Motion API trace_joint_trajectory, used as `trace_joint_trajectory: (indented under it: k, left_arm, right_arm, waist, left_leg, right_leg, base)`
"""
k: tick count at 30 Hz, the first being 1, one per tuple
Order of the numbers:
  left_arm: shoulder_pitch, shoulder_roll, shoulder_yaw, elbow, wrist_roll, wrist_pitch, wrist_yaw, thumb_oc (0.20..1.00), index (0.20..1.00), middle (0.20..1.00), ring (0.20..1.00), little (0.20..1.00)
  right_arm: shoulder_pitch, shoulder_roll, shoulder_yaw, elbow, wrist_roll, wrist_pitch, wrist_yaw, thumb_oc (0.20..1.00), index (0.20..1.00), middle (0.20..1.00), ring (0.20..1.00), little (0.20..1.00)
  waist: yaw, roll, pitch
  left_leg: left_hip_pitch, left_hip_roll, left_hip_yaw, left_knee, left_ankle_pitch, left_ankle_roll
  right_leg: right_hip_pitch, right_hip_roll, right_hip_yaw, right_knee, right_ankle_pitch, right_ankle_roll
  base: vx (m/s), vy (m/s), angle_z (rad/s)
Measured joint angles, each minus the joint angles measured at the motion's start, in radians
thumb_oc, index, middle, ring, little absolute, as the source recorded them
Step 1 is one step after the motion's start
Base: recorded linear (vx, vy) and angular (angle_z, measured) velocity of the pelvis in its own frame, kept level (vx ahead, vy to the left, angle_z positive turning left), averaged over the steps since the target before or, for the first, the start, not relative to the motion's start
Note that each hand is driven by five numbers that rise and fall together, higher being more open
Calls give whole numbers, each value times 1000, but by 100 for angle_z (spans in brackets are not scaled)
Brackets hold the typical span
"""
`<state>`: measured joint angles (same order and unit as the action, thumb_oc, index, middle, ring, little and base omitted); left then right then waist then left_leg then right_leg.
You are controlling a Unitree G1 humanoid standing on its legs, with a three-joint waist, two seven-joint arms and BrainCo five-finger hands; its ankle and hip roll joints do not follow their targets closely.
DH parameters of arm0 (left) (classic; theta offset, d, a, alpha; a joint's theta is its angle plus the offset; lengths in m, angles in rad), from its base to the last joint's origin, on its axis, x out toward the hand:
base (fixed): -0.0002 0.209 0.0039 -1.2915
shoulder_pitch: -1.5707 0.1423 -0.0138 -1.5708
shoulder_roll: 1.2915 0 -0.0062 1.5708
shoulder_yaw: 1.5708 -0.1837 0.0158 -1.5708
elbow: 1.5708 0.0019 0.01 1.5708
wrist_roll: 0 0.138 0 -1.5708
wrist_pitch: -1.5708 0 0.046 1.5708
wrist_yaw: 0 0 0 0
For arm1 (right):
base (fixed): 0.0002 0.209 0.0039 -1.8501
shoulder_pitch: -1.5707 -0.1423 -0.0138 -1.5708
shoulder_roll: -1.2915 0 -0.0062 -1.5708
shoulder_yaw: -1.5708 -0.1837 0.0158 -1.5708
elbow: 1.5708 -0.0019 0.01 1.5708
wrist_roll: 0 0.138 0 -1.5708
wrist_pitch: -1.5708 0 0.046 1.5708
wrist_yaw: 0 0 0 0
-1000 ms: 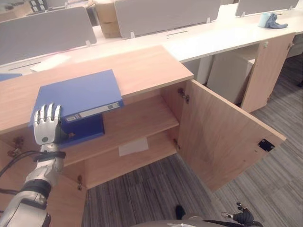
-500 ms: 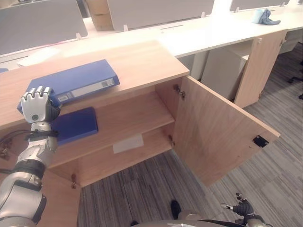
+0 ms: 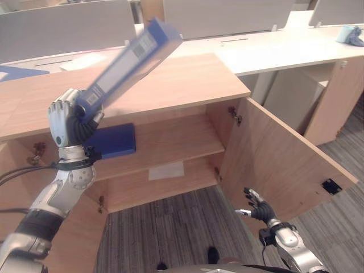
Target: Put the empty folder in the office cabinet
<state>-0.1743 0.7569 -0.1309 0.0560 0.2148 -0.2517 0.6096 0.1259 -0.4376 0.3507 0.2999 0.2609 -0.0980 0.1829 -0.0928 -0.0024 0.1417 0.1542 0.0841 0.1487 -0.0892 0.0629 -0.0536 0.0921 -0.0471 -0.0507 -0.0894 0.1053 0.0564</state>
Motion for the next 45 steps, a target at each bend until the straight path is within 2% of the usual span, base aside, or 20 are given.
trace_joint_trajectory:
  k: [3,6,9,13,14,15,20,23,25,30,35,45]
  left_arm:
    - [70,-96,55,-109,-179,-7,-120,200,200,200,200,200]
    - [126,-134,67,-161,-279,-6,-204,200,200,200,200,200]
    - [215,-213,63,-215,-450,-7,-365,200,200,200,200,200]
    - [269,-305,65,-222,-680,-6,-533,200,200,200,200,200]
    - [287,-318,59,-223,-764,-2,-603,200,200,200,200,200]
    - [287,-318,59,-223,-764,-2,-603,200,200,200,200,200]
    - [302,-344,57,-220,-980,2,-821,200,200,200,200,200]
    - [301,-342,57,-220,-993,2,-868,200,200,200,200,200]
    - [291,-340,57,-201,-982,2,-901,200,200,200,200,200]
    - [290,-326,54,-188,-970,10,-993,200,200,200,200,200]
    - [276,-261,52,-131,-932,12,-1011,200,200,200,200,200]
    - [268,-257,43,-111,-855,12,-1013,200,200,200,200,200]
  right_arm:
    - [-15,6,5,-79,2,31,6,1000,1000,1000,1000,1000]
    - [-23,5,4,-135,1,60,9,1000,1000,1000,1000,1000]
    - [-59,4,4,-235,15,83,15,1000,1000,1000,1000,1000]
    - [-123,-2,-14,-311,81,107,3,1000,1000,1000,1000,1000]
    - [-158,-5,-23,-322,105,118,0,1000,1000,1000,1000,1000]
    - [-158,-5,-23,-322,105,118,0,1000,1000,1000,1000,1000]
    - [-261,-27,-46,-332,162,128,-32,1000,1000,1000,1000,1000]
    - [-317,-28,-48,-331,203,125,-52,1000,1000,1000,1000,1000]
    - [-381,-29,-50,-331,289,142,-56,1000,1000,1000,1000,1000]
    - [-442,-28,-35,-314,454,229,-21,1000,1000,1000,1000,1000]
    - [-538,-28,-32,-288,508,263,-28,1000,1000,1000,1000,1000]
    - [-611,-23,-15,-287,547,328,-71,1000,1000,1000,1000,1000]
  waist:
    - [17,-2,-2]
    - [40,-3,-4]
    - [52,-3,-4]
    - [62,-1,-4]
    - [73,-4,-6]
    - [73,-4,-6]
    - [111,2,-6]
    - [116,2,-6]
    - [126,4,-6]
    - [143,3,-12]
    - [155,3,-13]
    - [160,-8,-35]
  left_leg:
    - [0,-3,-17,0,4,5]
    - [-3,-3,-20,0,4,5]
    - [-5,-3,-25,0,4,5]
    - [-5,-3,-34,0,5,4]
    - [-9,-2,-38,0,9,5]
    - [-9,-2,-38,0,9,5]
    - [-7,-3,-53,0,11,4]
    - [-9,-3,-58,0,12,2]
    - [-12,-2,-62,0,11,2]
    - [-21,-2,-73,1,14,2]
    - [-23,-3,-74,1,15,2]
    - [-20,-5,-78,5,17,-2]
  right_leg:
    - [7,-4,-15,0,-5,2]
    - [6,-4,-19,2,-6,2]
    - [7,-5,-23,1,-6,2]
    - [7,-6,-37,0,-7,2]
    - [7,-5,-44,0,-8,0]
    - [7,-5,-44,0,-8,0]
    - [10,-6,-50,1,-9,-1]
    - [11,-6,-56,1,-10,-2]
    - [13,-6,-63,1,-11,-2]
    - [12,-6,-70,3,-15,-4]
    - [13,-5,-72,4,-15,-4]
    - [13,-7,-77,5,-11,-9]
  base:
    - [-35,-29,17]
    - [-34,-25,4]
    - [-33,-32,3]
    - [-23,-16,4]
    - [-26,-15,9]
    - [-16,-9,10]
    - [-3,-9,7]
    - [23,-24,7]
    - [21,-27,4]
    - [13,-4,7]
    - [0,0,0]
    - [1,1,1]
